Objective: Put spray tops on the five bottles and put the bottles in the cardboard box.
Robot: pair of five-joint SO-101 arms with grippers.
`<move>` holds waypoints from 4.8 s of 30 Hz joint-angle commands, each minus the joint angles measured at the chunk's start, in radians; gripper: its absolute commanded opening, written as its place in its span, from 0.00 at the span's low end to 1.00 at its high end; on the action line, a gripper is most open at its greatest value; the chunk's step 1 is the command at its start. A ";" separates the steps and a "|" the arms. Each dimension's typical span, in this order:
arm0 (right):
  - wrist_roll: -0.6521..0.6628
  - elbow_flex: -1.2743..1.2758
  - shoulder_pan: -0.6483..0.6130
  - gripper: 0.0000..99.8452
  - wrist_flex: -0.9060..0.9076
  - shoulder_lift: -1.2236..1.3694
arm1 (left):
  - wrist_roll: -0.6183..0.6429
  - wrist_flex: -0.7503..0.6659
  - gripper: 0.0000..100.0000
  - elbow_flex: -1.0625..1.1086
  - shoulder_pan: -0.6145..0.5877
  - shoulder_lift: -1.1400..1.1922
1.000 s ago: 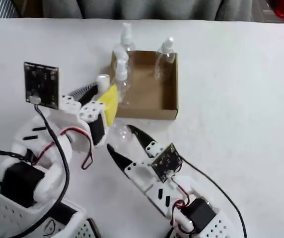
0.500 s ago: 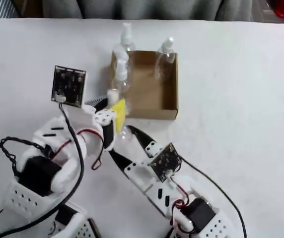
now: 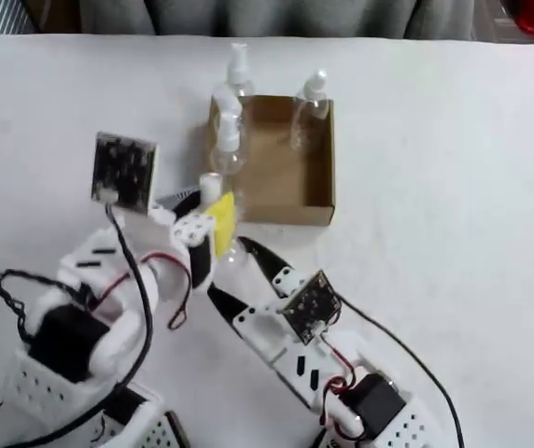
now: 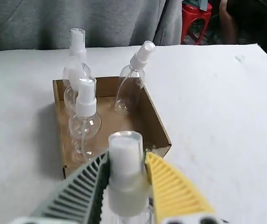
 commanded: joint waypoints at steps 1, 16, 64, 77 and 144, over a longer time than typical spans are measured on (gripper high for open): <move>0.005 -0.014 0.005 0.01 0.005 -0.010 | 0.006 -0.021 0.02 0.060 0.044 -0.108; 0.003 -0.014 0.007 0.01 0.005 -0.010 | -0.089 -0.095 0.02 0.313 0.041 -0.354; 0.002 -0.014 0.085 0.01 -0.001 -0.010 | -0.126 0.038 0.13 0.212 -0.090 -0.731; 0.000 -0.040 0.208 0.01 -0.088 -0.008 | -0.120 0.144 0.02 0.253 -0.127 -0.731; -0.110 -0.457 0.432 0.01 -0.326 0.539 | -0.276 -0.187 0.02 0.876 -0.456 -0.731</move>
